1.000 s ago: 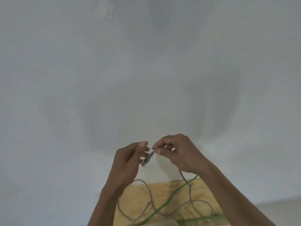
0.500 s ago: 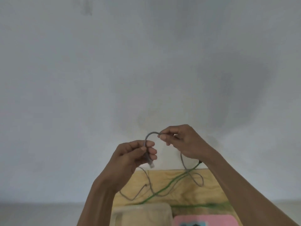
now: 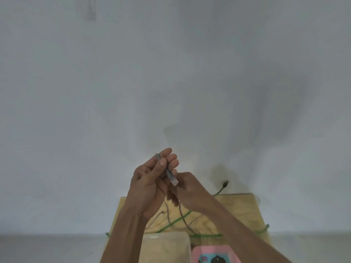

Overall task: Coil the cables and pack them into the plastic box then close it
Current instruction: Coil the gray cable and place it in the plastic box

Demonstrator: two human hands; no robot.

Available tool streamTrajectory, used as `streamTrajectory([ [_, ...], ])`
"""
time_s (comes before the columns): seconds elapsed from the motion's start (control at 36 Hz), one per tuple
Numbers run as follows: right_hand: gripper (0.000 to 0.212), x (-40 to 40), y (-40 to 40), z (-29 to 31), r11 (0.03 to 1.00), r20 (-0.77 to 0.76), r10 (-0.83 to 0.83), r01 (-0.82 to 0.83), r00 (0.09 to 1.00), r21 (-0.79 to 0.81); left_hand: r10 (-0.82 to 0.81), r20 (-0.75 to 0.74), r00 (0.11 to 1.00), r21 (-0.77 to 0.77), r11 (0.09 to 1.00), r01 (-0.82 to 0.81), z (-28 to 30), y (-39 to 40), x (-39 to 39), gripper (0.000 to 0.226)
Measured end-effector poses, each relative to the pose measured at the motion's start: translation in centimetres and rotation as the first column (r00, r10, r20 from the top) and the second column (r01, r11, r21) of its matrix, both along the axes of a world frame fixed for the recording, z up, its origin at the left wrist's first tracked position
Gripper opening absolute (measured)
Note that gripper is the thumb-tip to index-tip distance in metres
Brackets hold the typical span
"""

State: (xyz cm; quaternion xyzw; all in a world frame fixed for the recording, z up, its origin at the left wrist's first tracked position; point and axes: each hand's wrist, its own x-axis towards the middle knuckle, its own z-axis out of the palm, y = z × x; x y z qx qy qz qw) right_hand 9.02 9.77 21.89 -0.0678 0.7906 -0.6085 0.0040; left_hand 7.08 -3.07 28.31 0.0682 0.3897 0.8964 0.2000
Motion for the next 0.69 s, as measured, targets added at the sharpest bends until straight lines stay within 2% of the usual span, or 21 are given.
streamTrajectory([
  [0.11, 0.047, 0.7, -1.2, -0.2, 1.0, 0.003, 0.013, -0.013, 1.0, -0.021, 0.057, -0.083, 0.995, -0.096, 0.993, -0.065, 0.3, -0.3, -1.3, 0.033],
  [0.17, 0.036, 0.7, -1.5, 0.1, 1.0, -0.027, 0.014, -0.014, 1.0, 0.019, 0.075, -0.159, 0.984, -0.16, 0.982, -0.101, 0.7, -0.8, -2.1, 0.032],
  [0.25, 0.039, 0.8, -1.6, 0.5, 0.998, -0.031, 0.009, -0.007, 0.999, 0.056, 0.095, -0.304, 0.948, -0.276, 0.944, -0.183, 1.5, -1.9, -3.5, 0.027],
  [0.33, 0.031, 0.6, -1.9, 1.5, 0.988, -0.059, 0.027, -0.018, 0.998, 0.155, 0.063, -0.525, 0.849, -0.437, 0.836, -0.332, 2.2, -3.5, -5.0, 0.02],
  [0.39, 0.031, 0.3, -2.1, 2.7, 0.973, -0.099, 0.028, -0.004, 0.995, 0.231, -0.004, -0.621, 0.784, -0.523, 0.747, -0.41, 2.2, -4.3, -5.9, 0.022],
  [0.5, 0.019, -0.7, -1.4, 6.8, 0.941, -0.237, -0.009, 0.089, 0.971, 0.327, -0.223, -0.665, 0.713, -0.671, 0.598, -0.438, 1.3, -5.1, -6.5, 0.021],
  [0.58, 0.012, -1.6, -0.2, 10.1, 0.947, -0.275, -0.016, 0.102, 0.961, 0.303, -0.307, -0.646, 0.699, -0.685, 0.637, -0.353, 0.9, -5.5, -5.7, 0.037],
  [0.69, 0.009, -3.4, 1.1, 12.5, 0.965, -0.282, 0.017, 0.058, 0.959, 0.255, -0.3, -0.519, 0.8, -0.65, 0.747, -0.141, 1.1, -4.7, -3.6, 0.053],
])
